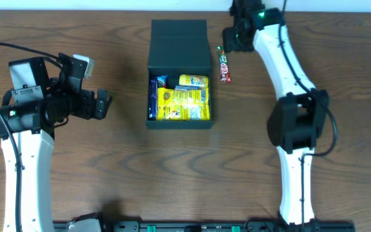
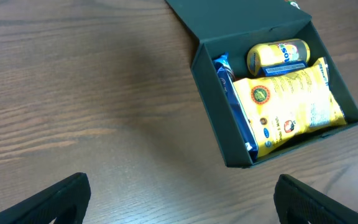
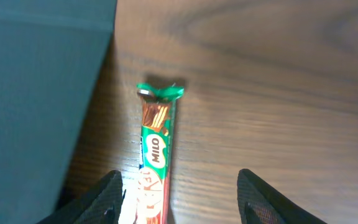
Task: Pack container
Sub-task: 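Move the right gripper back and grasp the green Milo bar, then carry the Milo bar into the box, release it, lift gripper out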
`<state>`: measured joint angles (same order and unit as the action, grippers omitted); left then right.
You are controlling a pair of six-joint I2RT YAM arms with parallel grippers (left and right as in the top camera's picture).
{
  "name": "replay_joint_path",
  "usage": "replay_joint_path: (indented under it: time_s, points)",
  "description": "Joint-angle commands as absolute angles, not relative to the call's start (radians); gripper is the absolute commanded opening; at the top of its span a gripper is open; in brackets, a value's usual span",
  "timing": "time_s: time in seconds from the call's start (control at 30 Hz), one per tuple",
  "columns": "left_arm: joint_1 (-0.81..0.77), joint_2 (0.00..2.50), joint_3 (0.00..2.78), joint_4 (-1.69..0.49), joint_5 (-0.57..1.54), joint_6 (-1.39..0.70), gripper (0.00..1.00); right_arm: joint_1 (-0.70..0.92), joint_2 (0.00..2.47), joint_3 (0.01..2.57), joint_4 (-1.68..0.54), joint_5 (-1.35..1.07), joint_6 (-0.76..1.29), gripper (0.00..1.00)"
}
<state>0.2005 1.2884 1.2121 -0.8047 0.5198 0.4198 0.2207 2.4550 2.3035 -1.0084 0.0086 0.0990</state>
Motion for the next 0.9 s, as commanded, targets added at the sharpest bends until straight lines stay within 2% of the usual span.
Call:
replay_joint_path:
  time_s: [0.0, 0.57, 0.73, 0.87]
  points:
    - [0.203, 1.281, 1.215, -0.807, 0.521, 0.421, 0.96, 0.236, 2.496, 2.305, -1.005, -0.02, 0.035, 0.57]
    - [0.203, 1.281, 1.215, -0.812, 0.521, 0.388, 0.95, 0.25, 2.6, 2.305, -1.024, -0.015, 0.017, 0.54]
    - [0.203, 1.281, 1.215, -0.812, 0.521, 0.388, 0.95, 0.25, 2.6, 2.305, -1.021, -0.016, 0.018, 0.43]
    - [0.203, 1.281, 1.215, -0.812, 0.521, 0.388, 0.96, 0.25, 2.6, 2.305, -1.023, -0.016, 0.017, 0.29]
